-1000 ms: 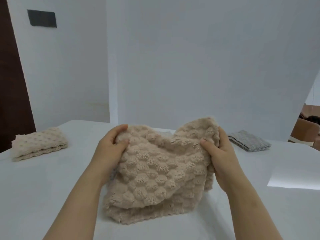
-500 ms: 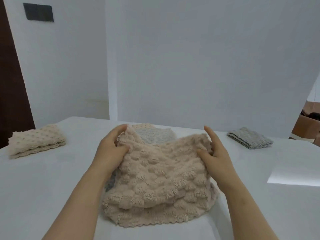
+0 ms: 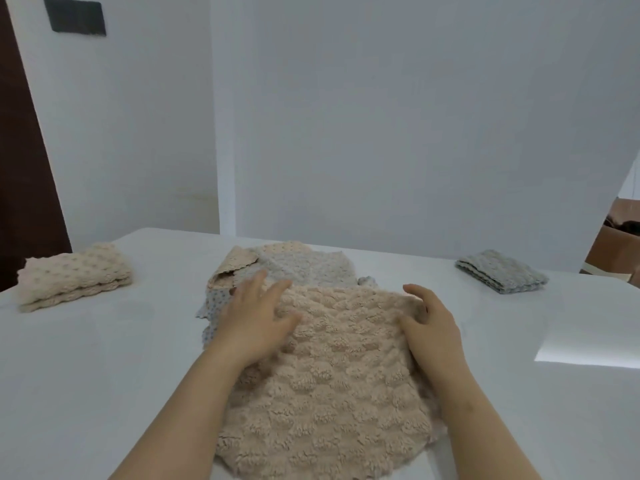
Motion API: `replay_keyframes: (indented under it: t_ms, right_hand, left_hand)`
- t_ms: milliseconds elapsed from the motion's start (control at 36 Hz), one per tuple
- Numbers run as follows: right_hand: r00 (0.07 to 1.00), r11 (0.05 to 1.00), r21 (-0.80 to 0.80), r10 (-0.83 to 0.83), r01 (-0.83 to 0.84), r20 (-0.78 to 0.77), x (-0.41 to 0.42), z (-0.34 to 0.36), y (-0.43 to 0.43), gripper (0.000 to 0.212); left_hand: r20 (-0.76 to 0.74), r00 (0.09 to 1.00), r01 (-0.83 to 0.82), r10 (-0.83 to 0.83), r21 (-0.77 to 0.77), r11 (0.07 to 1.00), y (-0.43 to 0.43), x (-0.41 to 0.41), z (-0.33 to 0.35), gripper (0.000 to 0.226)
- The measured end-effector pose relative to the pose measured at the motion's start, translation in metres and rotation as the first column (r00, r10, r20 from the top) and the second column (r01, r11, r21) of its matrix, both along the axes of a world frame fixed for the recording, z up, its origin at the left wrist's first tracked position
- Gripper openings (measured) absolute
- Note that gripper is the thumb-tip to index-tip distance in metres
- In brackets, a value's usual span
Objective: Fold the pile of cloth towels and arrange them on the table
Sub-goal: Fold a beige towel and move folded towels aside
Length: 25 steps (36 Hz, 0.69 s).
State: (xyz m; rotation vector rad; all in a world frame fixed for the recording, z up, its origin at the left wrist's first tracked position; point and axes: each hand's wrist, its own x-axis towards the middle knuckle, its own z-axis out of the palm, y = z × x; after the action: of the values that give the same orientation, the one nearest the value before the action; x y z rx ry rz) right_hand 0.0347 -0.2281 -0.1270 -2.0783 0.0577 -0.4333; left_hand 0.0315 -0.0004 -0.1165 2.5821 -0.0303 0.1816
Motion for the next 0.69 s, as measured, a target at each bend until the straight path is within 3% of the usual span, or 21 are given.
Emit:
replay_keyframes:
  t_ms: [139,194,361,444,528,583,639,694]
  right_hand:
    - [0.996,0.996,-0.085,0.006,-0.013,-0.087,-0.004,-0.013,0.001,0.044]
    - [0.996,0.996,-0.085,-0.040,0.033,-0.079,-0.007,-0.016,-0.003,0.041]
    - [0.987,0.981,-0.121,-0.157,0.152,-0.033,-0.026,-0.019,-0.011,0.035]
    - [0.974,0.927,-0.321,-0.220,0.194,-0.049,-0.039,-0.015,-0.014,0.043]
    - [0.968,0.783,-0.589,-0.251,0.199,-0.007,-0.052,-0.015,-0.015,0.050]
    - [0.983,0.753,-0.636,-0.175,0.169,0.054,-0.061,-0.015,-0.011,0.050]
    - [0.994,0.787,-0.612,-0.025,0.083,0.104,-0.070,-0.018,-0.006,0.049]
    - [0.984,0.801,-0.597,0.139,-0.044,0.114,-0.075,-0.026,-0.003,0.049]
  left_hand:
    - [-0.203,0.978,0.102,-0.040,0.305,0.947,-0.015,-0.001,-0.022,0.064]
    - [-0.210,0.978,0.088,-0.007,0.380,0.921,-0.018,-0.003,-0.031,0.065]
    - [-0.135,0.991,0.054,0.003,0.416,0.908,-0.021,-0.010,-0.033,0.064]
    - [0.003,1.000,-0.022,0.023,0.393,0.919,-0.021,-0.017,-0.028,0.064]
    - [0.197,0.980,-0.087,0.013,0.371,0.925,-0.026,-0.030,-0.014,0.062]
    - [0.238,0.970,-0.037,-0.048,0.342,0.939,-0.031,-0.042,-0.007,0.058]
    - [0.218,0.964,0.081,-0.153,0.305,0.949,-0.035,-0.057,-0.010,0.055]
    - [0.185,0.940,0.224,-0.287,0.302,0.927,-0.032,-0.070,-0.022,0.067]
